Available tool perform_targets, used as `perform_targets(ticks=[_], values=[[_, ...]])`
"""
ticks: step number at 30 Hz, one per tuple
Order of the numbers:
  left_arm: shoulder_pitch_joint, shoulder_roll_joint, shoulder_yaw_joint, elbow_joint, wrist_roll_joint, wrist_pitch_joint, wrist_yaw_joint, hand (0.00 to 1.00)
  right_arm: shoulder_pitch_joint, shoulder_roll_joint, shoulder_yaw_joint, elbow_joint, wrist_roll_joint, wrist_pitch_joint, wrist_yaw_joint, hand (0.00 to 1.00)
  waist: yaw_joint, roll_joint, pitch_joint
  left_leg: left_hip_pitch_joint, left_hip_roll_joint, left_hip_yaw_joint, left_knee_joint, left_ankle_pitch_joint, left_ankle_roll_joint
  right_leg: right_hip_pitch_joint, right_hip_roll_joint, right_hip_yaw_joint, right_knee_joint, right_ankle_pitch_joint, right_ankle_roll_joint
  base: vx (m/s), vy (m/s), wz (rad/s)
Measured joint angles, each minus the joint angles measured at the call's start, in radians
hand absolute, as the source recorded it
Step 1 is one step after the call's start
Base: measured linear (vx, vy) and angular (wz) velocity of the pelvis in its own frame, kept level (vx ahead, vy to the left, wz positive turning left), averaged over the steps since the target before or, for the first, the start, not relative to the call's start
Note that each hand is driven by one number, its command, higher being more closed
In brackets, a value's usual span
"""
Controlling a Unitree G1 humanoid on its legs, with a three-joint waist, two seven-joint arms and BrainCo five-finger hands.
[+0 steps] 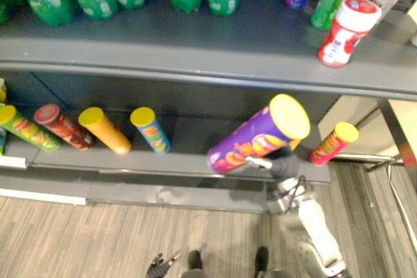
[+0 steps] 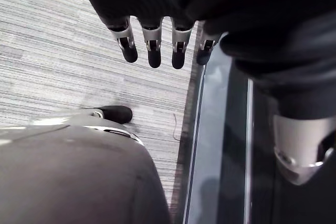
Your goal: Put the gum and the chips on the shelf.
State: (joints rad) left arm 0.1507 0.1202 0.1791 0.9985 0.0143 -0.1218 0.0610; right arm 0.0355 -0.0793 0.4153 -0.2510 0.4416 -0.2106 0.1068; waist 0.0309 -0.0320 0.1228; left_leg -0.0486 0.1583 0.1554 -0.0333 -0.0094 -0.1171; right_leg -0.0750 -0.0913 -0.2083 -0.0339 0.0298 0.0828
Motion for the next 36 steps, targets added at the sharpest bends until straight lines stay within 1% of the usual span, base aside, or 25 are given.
perform_targets(ticks=[1, 4, 7, 11, 13, 15, 16, 18, 19, 20, 21, 23, 25, 26, 27, 28, 29, 30, 31, 32, 33, 34, 35, 36], values=[[-0.001, 0.000, -0.012, 0.000, 0.000, 0.000, 0.007, 0.00, 0.000, -0.001, 0.029, 0.008, 0.000, 0.009, 0.011, 1.00, 0.000, 0.000, -0.006, 0.000, 0.000, -0.001, 0.000, 0.001, 0.000, 0.000, 0.000, -0.001, 0.000, 0.001, 0.000, -0.01, -0.005, 0.04], [0.000, 0.001, -0.017, 0.012, 0.000, 0.000, 0.021, 0.00, -0.001, 0.000, 0.070, 0.023, 0.000, 0.020, 0.013, 1.00, 0.001, 0.000, -0.024, 0.002, 0.000, -0.004, 0.000, 0.001, 0.000, 0.009, 0.000, -0.005, -0.004, 0.001, 0.001, -0.01, -0.008, 0.05], [-0.001, 0.001, -0.017, 0.028, -0.003, -0.001, 0.040, 0.00, -0.006, 0.000, 0.085, 0.024, 0.000, 0.022, 0.005, 1.00, 0.001, -0.001, -0.042, 0.002, -0.001, -0.003, -0.002, 0.003, 0.001, 0.012, -0.001, -0.004, -0.011, 0.007, 0.001, 0.00, 0.000, 0.00], [-0.001, 0.001, -0.016, 0.036, -0.010, -0.001, 0.052, 0.00, -0.021, -0.001, 0.114, 0.023, 0.002, 0.022, -0.004, 1.00, 0.000, -0.001, -0.045, 0.005, -0.001, -0.002, -0.017, 0.015, 0.000, 0.013, 0.002, -0.002, -0.019, 0.017, -0.001, -0.02, -0.008, -0.01], [-0.001, 0.000, -0.016, 0.039, -0.010, 0.000, 0.054, 0.00, -0.024, -0.002, 0.150, 0.024, 0.037, 0.022, -0.003, 1.00, 0.001, -0.001, -0.045, 0.015, 0.001, -0.001, -0.021, 0.015, 0.000, 0.017, 0.004, -0.001, -0.019, 0.018, -0.002, 0.00, 0.000, 0.00], [-0.002, 0.001, -0.016, 0.047, -0.010, 0.000, 0.059, 0.00, -0.042, -0.002, 0.222, 0.036, 0.072, 0.022, 0.008, 1.00, 0.000, -0.001, -0.047, 0.019, 0.003, -0.002, -0.022, 0.015, -0.001, 0.027, 0.006, -0.001, -0.022, 0.018, -0.002, -0.02, -0.006, 0.00], [-0.002, 0.001, -0.016, 0.048, -0.010, 0.000, 0.061, 0.00, -0.046, -0.002, 0.233, 0.041, 0.073, 0.022, 0.010, 1.00, 0.000, -0.001, -0.049, 0.018, 0.003, -0.002, -0.023, 0.015, -0.001, 0.027, 0.006, -0.001, -0.023, 0.018, -0.002, 0.00, 0.000, 0.00], [-0.007, 0.001, -0.015, 0.058, -0.012, 0.000, 0.073, 0.00, -0.081, -0.001, 0.294, 0.100, 0.074, 0.024, 0.014, 1.00, 0.002, -0.002, -0.050, 0.020, 0.003, -0.005, -0.035, 0.024, -0.002, 0.026, 0.007, -0.004, -0.023, 0.018, -0.002, 0.00, -0.011, 0.05], [-0.009, 0.001, -0.014, 0.059, -0.012, 0.000, 0.078, 0.00, -0.090, 0.000, 0.303, 0.124, 0.068, 0.025, 0.014, 1.00, 0.004, -0.001, -0.050, 0.020, 0.002, -0.005, -0.036, 0.025, -0.002, 0.026, 0.007, -0.007, -0.024, 0.018, -0.001, 0.00, -0.007, 0.07], [-0.011, 0.000, -0.014, 0.058, -0.012, 0.000, 0.088, 0.00, -0.104, 0.006, 0.309, 0.185, 0.065, 0.028, 0.013, 1.00, 0.013, -0.001, -0.050, 0.022, -0.001, -0.007, -0.040, 0.029, -0.001, 0.028, 0.007, -0.010, -0.024, 0.018, -0.001, 0.00, 0.001, 0.09], [-0.013, -0.001, -0.014, 0.054, -0.012, -0.001, 0.098, 0.00, -0.119, 0.011, 0.305, 0.252, 0.039, 0.031, 0.002, 1.00, 0.021, -0.001, -0.050, 0.020, -0.004, -0.014, -0.045, 0.034, -0.001, 0.028, 0.006, -0.016, -0.024, 0.018, -0.001, 0.00, 0.002, 0.13], [-0.022, -0.005, -0.013, 0.050, -0.012, -0.001, 0.116, 0.00, -0.139, 0.012, 0.288, 0.325, 0.007, 0.034, -0.016, 1.00, 0.029, 0.000, -0.049, 0.016, -0.008, -0.035, -0.055, 0.043, -0.001, 0.028, 0.003, -0.037, -0.025, 0.018, 0.000, 0.01, 0.000, 0.30], [-0.026, -0.014, -0.014, 0.003, -0.014, -0.003, 0.141, 0.00, -0.192, 0.019, 0.245, 0.444, -0.049, 0.036, -0.059, 1.00, 0.046, -0.001, -0.045, -0.005, -0.013, -0.076, -0.059, 0.061, 0.002, 0.029, -0.003, -0.078, -0.026, 0.018, 0.000, 0.00, -0.002, 0.51], [-0.029, -0.017, -0.014, -0.011, -0.014, -0.004, 0.148, 0.00, -0.207, 0.019, 0.230, 0.465, -0.062, 0.036, -0.072, 1.00, 0.053, -0.001, -0.041, -0.011, -0.014, -0.089, -0.059, 0.063, 0.001, 0.028, -0.003, -0.087, -0.026, 0.018, 0.000, -0.03, -0.006, 0.52], [-0.035, -0.025, -0.014, -0.039, -0.014, -0.011, 0.169, 0.00, -0.242, 0.020, 0.200, 0.495, -0.114, 0.036, -0.107, 1.00, 0.065, 0.000, -0.025, -0.023, -0.016, -0.110, -0.056, 0.066, 0.001, 0.029, -0.005, -0.107, -0.025, 0.017, 0.000, -0.06, -0.006, 0.53], [-0.039, -0.031, -0.014, -0.064, -0.014, -0.020, 0.180, 0.00, -0.281, 0.024, 0.170, 0.516, -0.145, 0.036, -0.130, 1.00, 0.069, 0.000, -0.005, -0.048, -0.019, -0.135, -0.039, 0.066, 0.001, 0.027, -0.007, -0.128, -0.022, 0.017, -0.001, -0.05, -0.004, 0.55], [-0.042, -0.035, -0.015, -0.075, -0.014, -0.025, 0.185, 0.00, -0.299, 0.027, 0.152, 0.523, -0.163, 0.036, -0.145, 1.00, 0.070, 0.001, 0.007, -0.059, -0.021, -0.146, -0.027, 0.066, 0.001, 0.026, -0.009, -0.139, -0.020, 0.016, -0.002, -0.07, 0.003, 0.52], [-0.048, -0.042, -0.015, -0.093, -0.015, -0.032, 0.204, 0.00, -0.337, 0.037, 0.115, 0.544, -0.176, 0.035, -0.172, 1.00, 0.079, 0.003, 0.030, -0.083, -0.024, -0.169, -0.006, 0.062, 0.000, 0.022, -0.011, -0.157, -0.013, 0.014, -0.004, -0.08, 0.002, 0.47], [-0.057, -0.046, -0.015, -0.108, -0.040, -0.035, 0.222, 0.00, -0.370, 0.050, 0.068, 0.563, -0.206, 0.034, -0.204, 1.00, 0.094, 0.008, 0.045, -0.117, -0.026, -0.190, 0.021, 0.059, 0.000, 0.002, -0.015, -0.174, 0.010, 0.004, -0.004, -0.10, 0.002, 0.46], [-0.061, -0.046, -0.015, -0.118, -0.052, -0.036, 0.231, 0.00, -0.390, 0.055, 0.044, 0.577, -0.210, 0.033, -0.219, 1.00, 0.101, 0.011, 0.052, -0.133, -0.027, -0.200, 0.035, 0.055, -0.002, -0.012, -0.018, -0.183, 0.029, -0.005, -0.006, -0.07, -0.002, 0.44], [-0.076, -0.046, -0.014, -0.131, -0.080, -0.044, 0.252, 0.00, -0.429, 0.060, 0.002, 0.599, -0.223, 0.033, -0.255, 1.00, 0.117, 0.018, 0.075, -0.160, -0.029, -0.220, 0.060, 0.055, 0.000, -0.036, -0.026, -0.198, 0.072, -0.023, -0.008, -0.07, -0.003, 0.42], [-0.084, -0.046, -0.011, -0.144, -0.095, -0.045, 0.264, 0.00, -0.459, 0.061, -0.025, 0.615, -0.241, 0.032, -0.278, 1.00, 0.122, 0.023, 0.094, -0.181, -0.033, -0.237, 0.075, 0.056, 0.000, -0.056, -0.036, -0.212, 0.109, -0.040, -0.007, -0.06, 0.000, 0.46], [-0.093, -0.045, -0.005, -0.154, -0.116, -0.046, 0.276, 0.00, -0.484, 0.061, -0.053, 0.626, -0.248, 0.032, -0.298, 1.00, 0.129, 0.025, 0.110, -0.201, -0.039, -0.252, 0.089, 0.056, 0.001, -0.079, -0.048, -0.223, 0.152, -0.060, -0.008, -0.08, 0.006, 0.41], [-0.106, -0.046, 0.008, -0.164, -0.134, -0.052, 0.293, 0.00, -0.508, 0.063, -0.087, 0.632, -0.248, 0.032, -0.326, 1.00, 0.145, 0.026, 0.132, -0.222, -0.045, -0.260, 0.103, 0.057, 0.002, -0.110, -0.064, -0.228, 0.204, -0.082, -0.009, -0.06, 0.012, 0.29]])
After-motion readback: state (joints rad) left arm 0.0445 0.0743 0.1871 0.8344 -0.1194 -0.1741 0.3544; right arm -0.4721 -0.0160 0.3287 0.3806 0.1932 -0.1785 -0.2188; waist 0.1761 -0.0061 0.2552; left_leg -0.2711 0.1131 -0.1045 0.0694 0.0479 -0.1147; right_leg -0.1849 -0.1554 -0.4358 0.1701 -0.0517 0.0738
